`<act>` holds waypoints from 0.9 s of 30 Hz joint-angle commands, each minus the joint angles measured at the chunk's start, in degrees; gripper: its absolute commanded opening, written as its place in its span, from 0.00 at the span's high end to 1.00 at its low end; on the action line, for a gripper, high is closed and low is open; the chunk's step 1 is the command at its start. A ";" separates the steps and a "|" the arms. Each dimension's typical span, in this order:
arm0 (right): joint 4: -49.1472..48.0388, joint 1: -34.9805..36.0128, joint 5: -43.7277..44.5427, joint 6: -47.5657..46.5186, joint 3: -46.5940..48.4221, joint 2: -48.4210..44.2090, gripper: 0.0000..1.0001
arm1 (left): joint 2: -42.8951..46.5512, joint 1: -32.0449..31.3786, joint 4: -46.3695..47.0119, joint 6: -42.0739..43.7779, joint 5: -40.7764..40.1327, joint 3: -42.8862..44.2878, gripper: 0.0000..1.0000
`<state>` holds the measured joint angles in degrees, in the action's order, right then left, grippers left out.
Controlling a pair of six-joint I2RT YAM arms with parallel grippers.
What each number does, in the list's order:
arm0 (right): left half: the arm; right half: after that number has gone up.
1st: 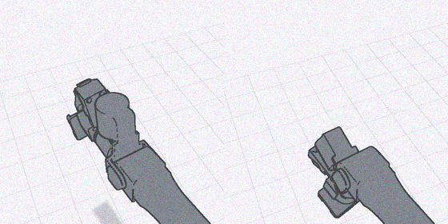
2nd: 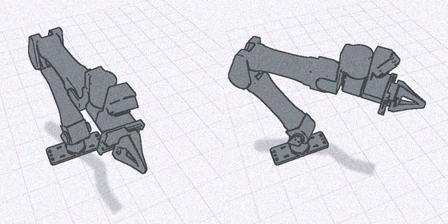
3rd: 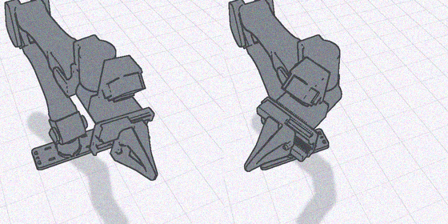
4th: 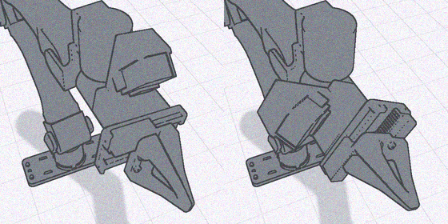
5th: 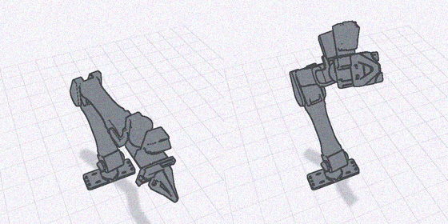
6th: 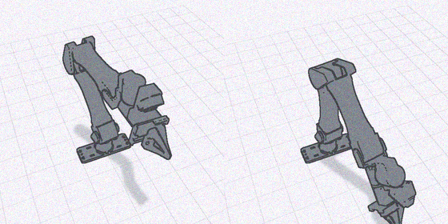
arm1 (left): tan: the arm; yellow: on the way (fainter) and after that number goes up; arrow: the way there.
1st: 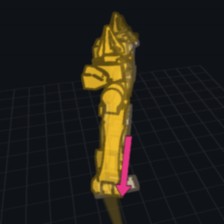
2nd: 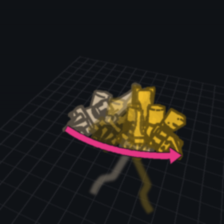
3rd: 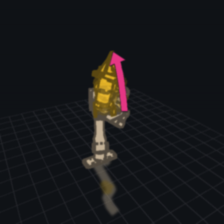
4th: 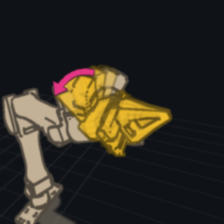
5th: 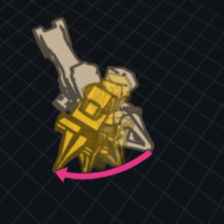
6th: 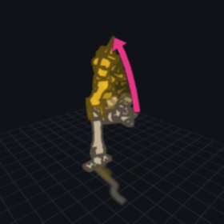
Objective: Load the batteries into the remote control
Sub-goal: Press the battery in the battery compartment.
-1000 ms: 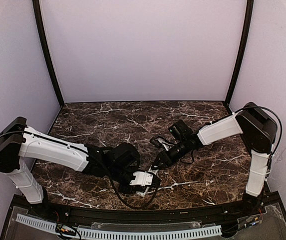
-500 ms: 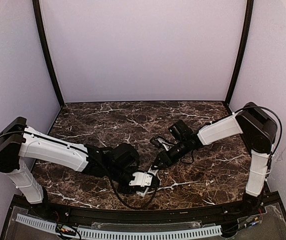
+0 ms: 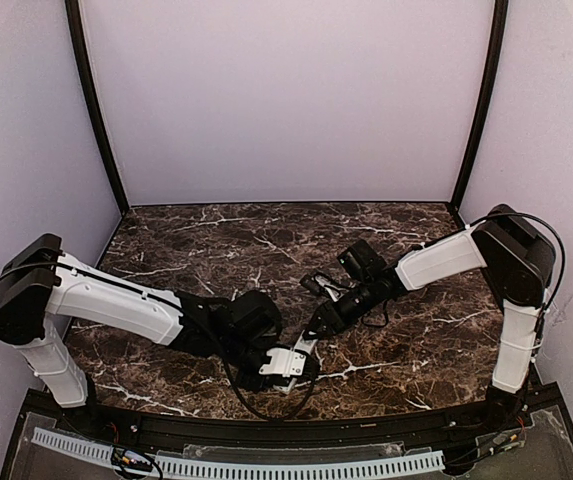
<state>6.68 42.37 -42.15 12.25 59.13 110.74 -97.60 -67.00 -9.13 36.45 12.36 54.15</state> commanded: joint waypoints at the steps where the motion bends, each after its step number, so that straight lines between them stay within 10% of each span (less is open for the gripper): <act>1: 1.47 0.12 0.40 -0.46 -0.59 1.67 0.59 | -0.82 0.36 -1.65 0.86 -0.69 -0.38 0.83; 27: 1.45 0.16 0.34 -0.54 -0.75 1.79 0.61 | -4.76 1.08 -3.91 -0.66 -2.26 2.27 0.93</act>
<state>6.70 42.37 -42.26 12.23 59.13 110.89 -99.98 -66.59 -10.07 36.62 12.82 55.90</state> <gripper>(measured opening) 0.392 0.067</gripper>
